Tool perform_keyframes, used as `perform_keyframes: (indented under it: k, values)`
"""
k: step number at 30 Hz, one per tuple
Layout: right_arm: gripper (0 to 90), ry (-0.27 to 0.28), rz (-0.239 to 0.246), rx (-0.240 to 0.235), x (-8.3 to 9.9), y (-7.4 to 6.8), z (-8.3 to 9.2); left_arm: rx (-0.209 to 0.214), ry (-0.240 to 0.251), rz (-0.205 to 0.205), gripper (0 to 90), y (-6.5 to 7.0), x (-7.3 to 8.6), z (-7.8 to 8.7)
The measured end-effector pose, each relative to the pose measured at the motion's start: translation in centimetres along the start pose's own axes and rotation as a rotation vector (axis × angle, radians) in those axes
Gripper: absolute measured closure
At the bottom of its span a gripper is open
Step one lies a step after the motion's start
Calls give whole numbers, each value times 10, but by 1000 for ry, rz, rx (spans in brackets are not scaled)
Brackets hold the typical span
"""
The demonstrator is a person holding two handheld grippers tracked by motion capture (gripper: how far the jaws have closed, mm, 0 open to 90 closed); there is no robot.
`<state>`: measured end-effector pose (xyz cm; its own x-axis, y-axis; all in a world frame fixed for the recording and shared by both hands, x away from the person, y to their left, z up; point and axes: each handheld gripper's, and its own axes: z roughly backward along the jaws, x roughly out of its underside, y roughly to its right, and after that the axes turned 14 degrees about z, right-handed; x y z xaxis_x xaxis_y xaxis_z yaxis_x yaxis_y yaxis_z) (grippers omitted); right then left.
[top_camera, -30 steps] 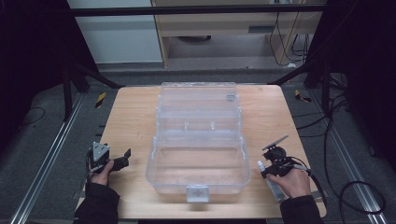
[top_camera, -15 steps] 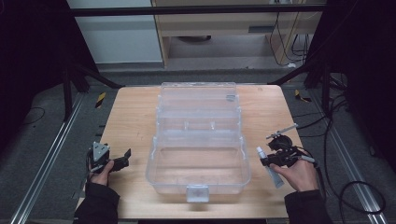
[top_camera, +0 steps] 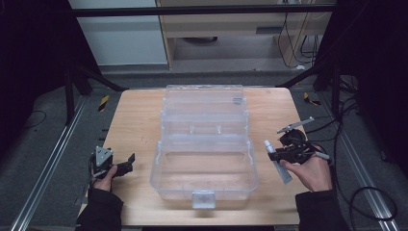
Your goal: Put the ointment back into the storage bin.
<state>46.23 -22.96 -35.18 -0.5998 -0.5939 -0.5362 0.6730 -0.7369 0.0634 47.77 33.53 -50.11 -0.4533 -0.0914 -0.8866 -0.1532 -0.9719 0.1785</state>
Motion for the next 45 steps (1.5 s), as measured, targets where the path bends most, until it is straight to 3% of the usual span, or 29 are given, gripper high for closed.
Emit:
perform_keyframes:
  k: [14, 17, 20, 21, 32, 35, 45]
  values:
    - [700, 20, 139, -33, -29, -9, 18, 1, 0, -1, 15, 0, 0, 0]
    - [699, 23, 204, -71, -39, -15, 20, 1, -1, 1, 15, 0, 0, 0]
    - [699, 27, 237, -100, -44, -18, 20, 1, -1, 0, 15, 0, 0, 0]
    - [699, 22, 273, -117, -48, -21, 19, 1, -1, 0, 15, 0, 0, 0]
    - [699, 29, 407, -209, -67, -35, 10, 1, -1, 0, 15, 0, 0, 0]
    - [699, 31, 479, -243, -74, -44, 5, 2, -2, 0, 15, 0, 0, 0]
    - [699, 12, 607, -283, -91, -64, -13, 3, -2, 0, 15, 0, 0, 0]
